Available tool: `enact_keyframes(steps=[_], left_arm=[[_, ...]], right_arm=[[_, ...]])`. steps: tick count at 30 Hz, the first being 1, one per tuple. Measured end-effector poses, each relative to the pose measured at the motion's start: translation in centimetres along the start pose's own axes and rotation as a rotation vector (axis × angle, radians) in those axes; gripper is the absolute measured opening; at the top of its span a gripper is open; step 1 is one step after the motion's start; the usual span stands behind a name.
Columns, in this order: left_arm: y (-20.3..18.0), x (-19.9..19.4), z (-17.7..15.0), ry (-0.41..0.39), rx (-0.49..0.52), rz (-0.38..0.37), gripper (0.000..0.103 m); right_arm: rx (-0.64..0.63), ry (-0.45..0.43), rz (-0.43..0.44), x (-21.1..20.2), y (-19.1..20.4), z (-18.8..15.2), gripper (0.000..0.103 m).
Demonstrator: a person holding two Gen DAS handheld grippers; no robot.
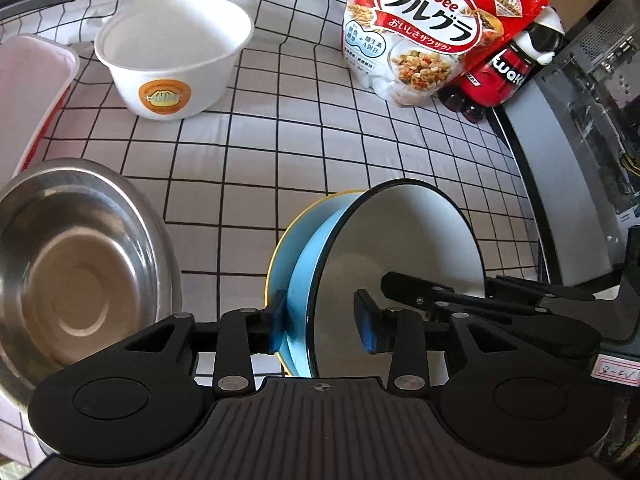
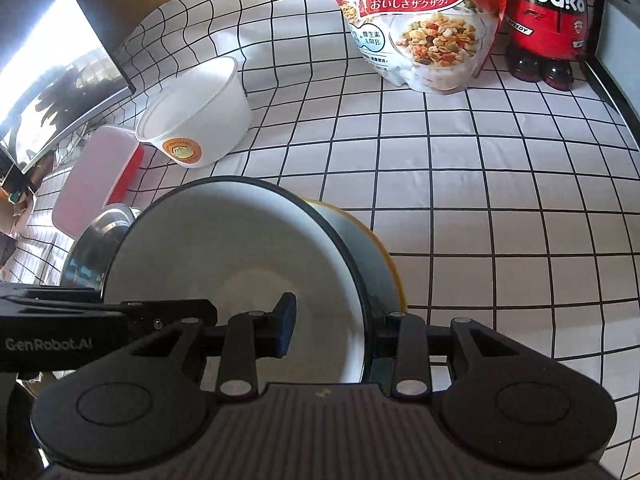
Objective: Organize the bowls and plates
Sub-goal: 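Carry the light-blue bowl with the left tool into the cream bowl, then open the left tool off the bowl stack and lift it away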
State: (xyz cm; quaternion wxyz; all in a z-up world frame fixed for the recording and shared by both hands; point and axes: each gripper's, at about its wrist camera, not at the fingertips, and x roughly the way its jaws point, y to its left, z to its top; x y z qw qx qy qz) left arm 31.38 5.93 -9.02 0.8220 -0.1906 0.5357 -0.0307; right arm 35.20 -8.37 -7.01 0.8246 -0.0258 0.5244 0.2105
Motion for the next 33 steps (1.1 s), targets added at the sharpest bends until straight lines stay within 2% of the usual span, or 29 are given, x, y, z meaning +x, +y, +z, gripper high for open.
enact_keyframes(steps=[18,33], left_arm=[[-0.1,0.0,0.2,0.009,0.037,-0.010,0.043],[0.6,-0.3,0.6,-0.006,0.012,-0.033,0.042]], right_arm=[[0.009,0.018,-0.005,0.3,0.1,0.2,0.035],[-0.008,0.003,-0.019,-1.3,0.0,0.4,0.036]])
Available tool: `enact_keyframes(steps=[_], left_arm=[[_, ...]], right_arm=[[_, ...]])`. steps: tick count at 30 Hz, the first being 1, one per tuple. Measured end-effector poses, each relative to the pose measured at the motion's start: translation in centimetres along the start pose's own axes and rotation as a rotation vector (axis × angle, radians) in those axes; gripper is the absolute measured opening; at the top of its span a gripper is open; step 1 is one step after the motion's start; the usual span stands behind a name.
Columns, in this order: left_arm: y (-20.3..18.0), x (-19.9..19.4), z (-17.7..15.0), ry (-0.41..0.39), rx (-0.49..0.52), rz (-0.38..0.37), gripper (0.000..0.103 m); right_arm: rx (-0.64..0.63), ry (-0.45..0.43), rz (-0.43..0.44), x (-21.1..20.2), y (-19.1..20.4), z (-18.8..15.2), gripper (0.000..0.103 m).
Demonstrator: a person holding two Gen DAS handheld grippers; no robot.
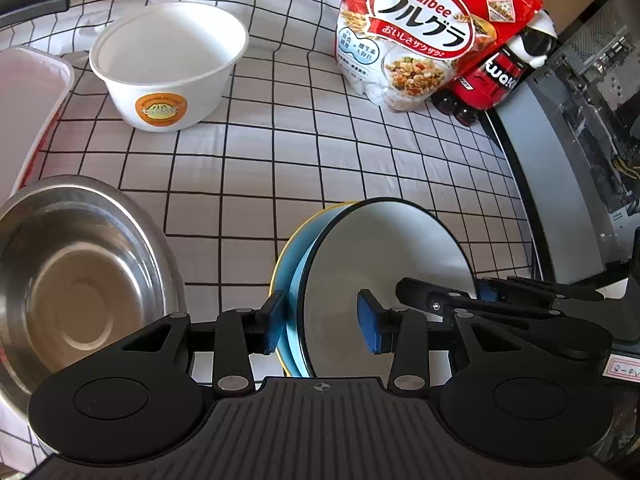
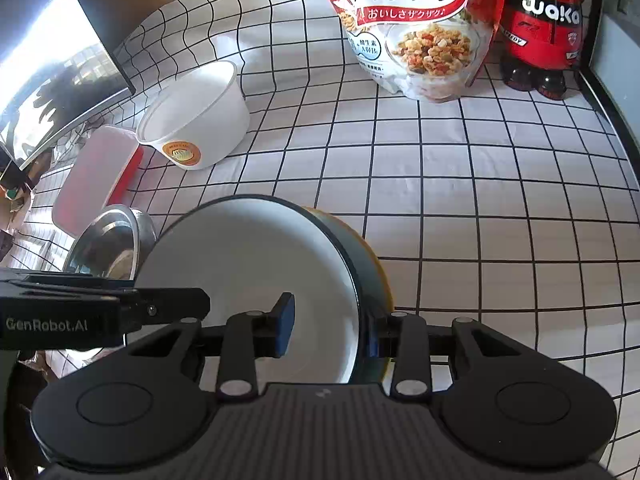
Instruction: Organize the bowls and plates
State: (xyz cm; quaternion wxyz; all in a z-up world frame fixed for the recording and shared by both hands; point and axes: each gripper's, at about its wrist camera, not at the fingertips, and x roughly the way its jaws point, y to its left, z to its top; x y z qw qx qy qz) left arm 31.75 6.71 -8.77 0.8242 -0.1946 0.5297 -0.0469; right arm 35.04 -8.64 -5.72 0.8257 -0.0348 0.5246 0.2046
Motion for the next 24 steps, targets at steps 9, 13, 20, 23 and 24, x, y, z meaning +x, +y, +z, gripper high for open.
enact_keyframes(steps=[9,13,20,23,24], left_arm=[[0.4,-0.8,0.2,-0.019,-0.019,-0.009,0.041],[0.7,-1.6,0.8,-0.044,-0.028,-0.014,0.041],[2.0,-4.1,2.2,-0.093,-0.037,-0.025,0.041],[3.3,-6.3,3.7,-0.171,-0.064,-0.005,0.041],[3.7,-7.0,4.2,-0.198,-0.075,0.002,0.041]], right_arm=[[0.006,-0.031,-0.004,-1.0,-0.3,0.0,0.038],[0.007,-0.048,0.001,-1.7,-0.4,0.2,0.039],[-0.024,-0.096,-0.002,-3.7,0.3,0.9,0.041],[-0.053,-0.168,0.012,-5.5,1.2,2.3,0.041],[-0.062,-0.195,0.021,-6.1,1.7,3.0,0.041]])
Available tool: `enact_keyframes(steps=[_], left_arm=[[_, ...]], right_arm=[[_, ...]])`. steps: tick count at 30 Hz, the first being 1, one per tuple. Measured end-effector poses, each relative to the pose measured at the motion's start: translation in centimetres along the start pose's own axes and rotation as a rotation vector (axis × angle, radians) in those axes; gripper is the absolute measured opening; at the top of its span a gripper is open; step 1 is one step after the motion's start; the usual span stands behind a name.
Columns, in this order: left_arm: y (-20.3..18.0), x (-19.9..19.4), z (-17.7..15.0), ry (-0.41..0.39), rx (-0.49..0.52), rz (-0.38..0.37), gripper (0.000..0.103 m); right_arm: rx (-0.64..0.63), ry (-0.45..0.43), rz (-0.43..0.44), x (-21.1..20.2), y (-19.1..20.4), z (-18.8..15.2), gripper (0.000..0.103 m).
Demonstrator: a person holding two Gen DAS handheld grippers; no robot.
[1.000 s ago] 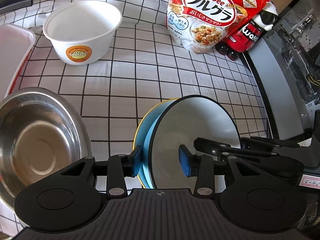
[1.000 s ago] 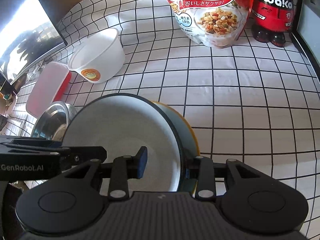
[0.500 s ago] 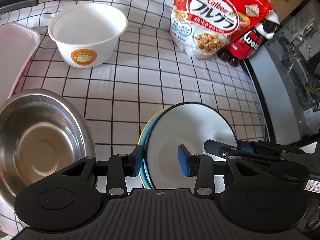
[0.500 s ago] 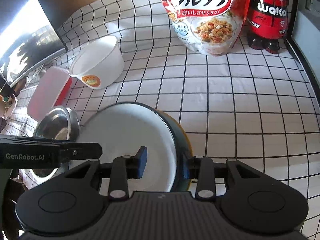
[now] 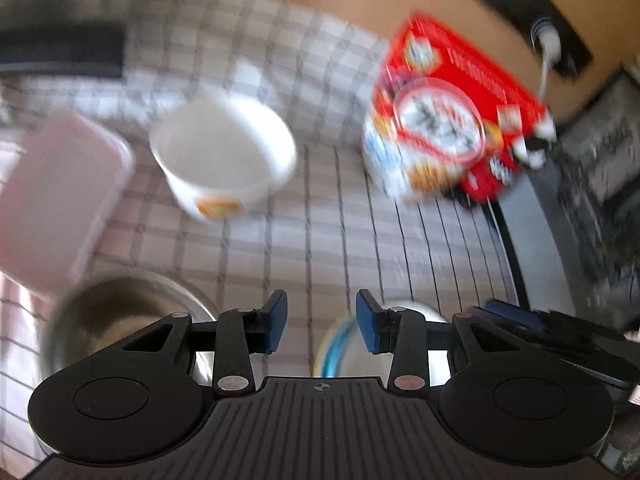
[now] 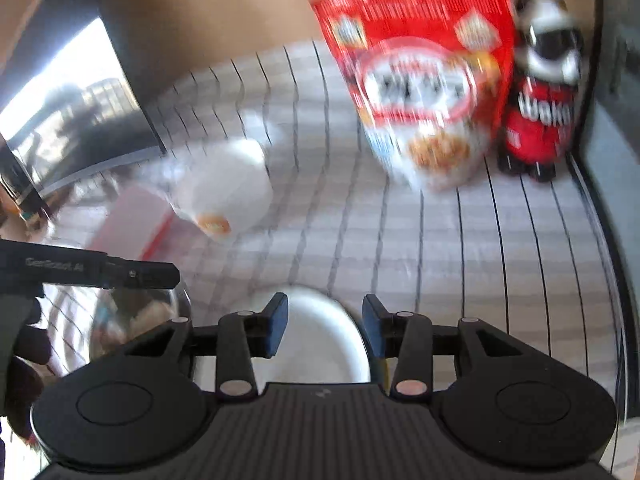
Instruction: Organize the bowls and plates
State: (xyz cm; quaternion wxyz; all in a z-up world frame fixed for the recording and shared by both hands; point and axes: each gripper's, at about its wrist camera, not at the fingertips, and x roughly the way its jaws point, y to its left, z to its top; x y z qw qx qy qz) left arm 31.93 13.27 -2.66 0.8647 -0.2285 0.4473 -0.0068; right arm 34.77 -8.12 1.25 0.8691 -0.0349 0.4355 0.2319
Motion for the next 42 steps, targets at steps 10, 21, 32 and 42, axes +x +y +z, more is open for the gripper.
enact_keyframes(steps=[10,21,32,42], left_arm=[[3.7,-6.5,8.8,-0.333,-0.101,0.081,0.041],[8.9,5.7,12.0,-0.106,-0.090,0.252,0.041],[11.1,14.2,12.2,0.045,-0.094,0.274,0.041],[8.0,15.3,10.9,0.081,-0.029,0.196,0.029]], right_arm=[[-0.036,-0.203,0.118,-0.9,6.4,11.3,0.047],[-0.030,0.059,0.058,12.1,7.0,14.4,0.056],[0.012,0.202,0.057,21.0,4.5,13.9,0.068],[0.089,0.325,0.096,25.3,3.1,11.7,0.030]])
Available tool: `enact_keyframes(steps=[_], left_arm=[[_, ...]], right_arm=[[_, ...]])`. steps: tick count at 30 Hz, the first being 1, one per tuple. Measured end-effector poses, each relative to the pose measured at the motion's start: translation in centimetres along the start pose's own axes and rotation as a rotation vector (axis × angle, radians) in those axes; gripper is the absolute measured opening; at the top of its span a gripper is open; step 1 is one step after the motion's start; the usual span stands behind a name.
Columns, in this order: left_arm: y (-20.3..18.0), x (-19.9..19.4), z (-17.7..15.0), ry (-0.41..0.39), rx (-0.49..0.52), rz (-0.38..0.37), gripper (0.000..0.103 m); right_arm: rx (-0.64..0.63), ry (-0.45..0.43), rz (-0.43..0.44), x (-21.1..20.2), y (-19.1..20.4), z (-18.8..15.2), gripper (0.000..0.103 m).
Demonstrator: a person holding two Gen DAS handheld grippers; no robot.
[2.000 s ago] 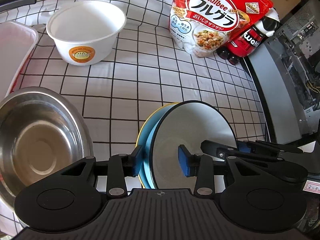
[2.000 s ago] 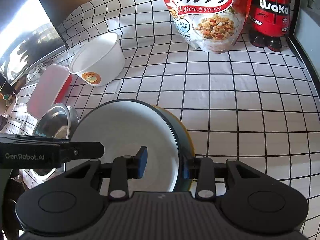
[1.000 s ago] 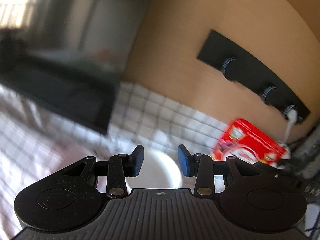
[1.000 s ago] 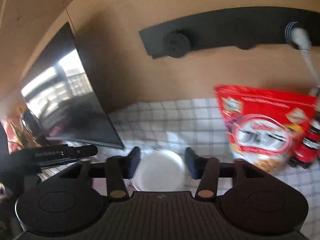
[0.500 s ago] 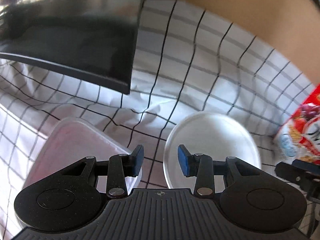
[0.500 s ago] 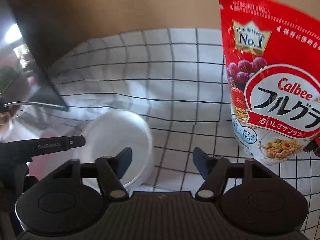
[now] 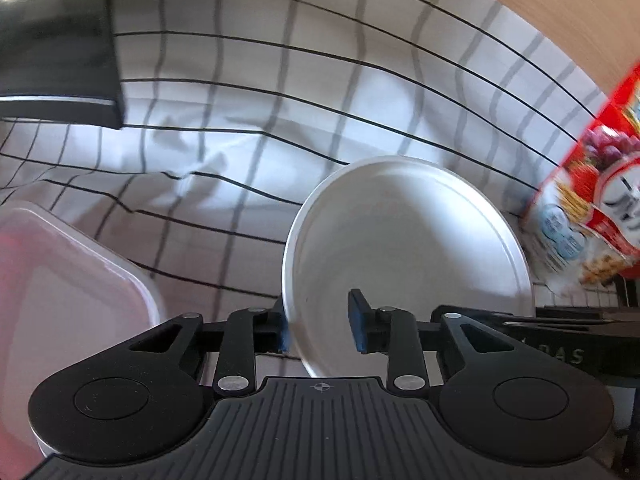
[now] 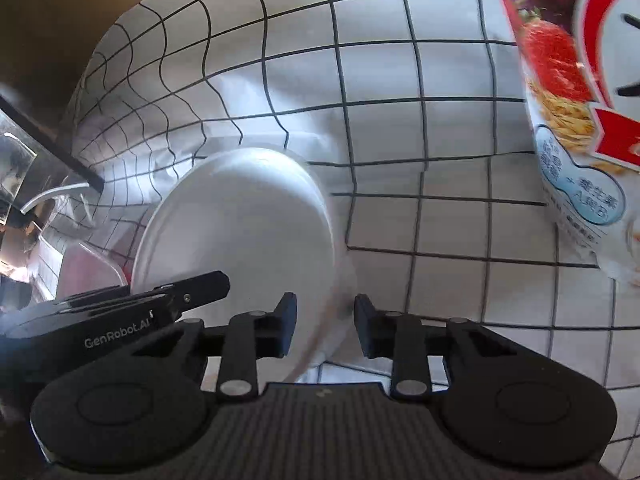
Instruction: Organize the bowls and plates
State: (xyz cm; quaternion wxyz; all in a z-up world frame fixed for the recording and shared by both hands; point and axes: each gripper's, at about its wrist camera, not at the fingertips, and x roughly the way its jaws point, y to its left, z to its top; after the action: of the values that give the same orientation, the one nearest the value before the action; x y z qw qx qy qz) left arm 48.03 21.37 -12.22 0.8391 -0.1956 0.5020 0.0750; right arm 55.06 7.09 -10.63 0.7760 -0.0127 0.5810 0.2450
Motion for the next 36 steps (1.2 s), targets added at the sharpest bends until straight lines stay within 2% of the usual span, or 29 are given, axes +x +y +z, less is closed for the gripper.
enact_keyframes(steps=[3,9,15,19,20,22,24,27,31,36], left_arm=[[-1.7,-0.8,-0.7,0.007,0.034,-0.031,0.028],[-5.4,-0.9,-2.6,0.025,0.148,-0.061,0.020],[-6.1,0.4,-3.1,0.080,0.150,-0.064,0.018],[-5.5,1.9,-2.6,0.116,0.090,-0.086,0.020],[-5.4,1.9,-2.6,0.117,0.091,-0.084,0.020],[-5.5,1.9,-2.8,0.117,0.095,-0.086,0.032],[-5.8,1.6,-2.6,0.107,0.098,-0.085,0.035],[-5.9,-0.4,-2.4,0.064,0.101,-0.076,0.034],[-5.8,-4.7,-2.5,0.006,0.089,-0.040,0.030],[-5.4,-10.5,-3.5,-0.120,0.082,-0.015,0.027]], right_arm=[[-0.036,-0.021,-0.039,-1.5,-0.6,-1.2,0.030],[-0.061,-0.035,-0.101,-4.7,-3.2,-3.6,0.030],[-0.006,-0.042,-0.105,-4.6,-5.2,-3.7,0.031],[0.062,0.000,-0.088,-2.9,-6.4,-3.3,0.031],[0.081,0.017,-0.074,-2.5,-6.6,-3.3,0.035],[0.090,0.016,-0.056,-2.5,-6.5,-3.4,0.036],[0.086,0.018,-0.042,-2.6,-5.9,-3.4,0.036],[0.051,-0.009,-0.044,-3.8,-4.5,-3.6,0.035],[0.019,-0.081,-0.003,-7.1,-2.5,-4.1,0.035],[-0.036,-0.192,0.036,-11.6,0.4,-4.9,0.034]])
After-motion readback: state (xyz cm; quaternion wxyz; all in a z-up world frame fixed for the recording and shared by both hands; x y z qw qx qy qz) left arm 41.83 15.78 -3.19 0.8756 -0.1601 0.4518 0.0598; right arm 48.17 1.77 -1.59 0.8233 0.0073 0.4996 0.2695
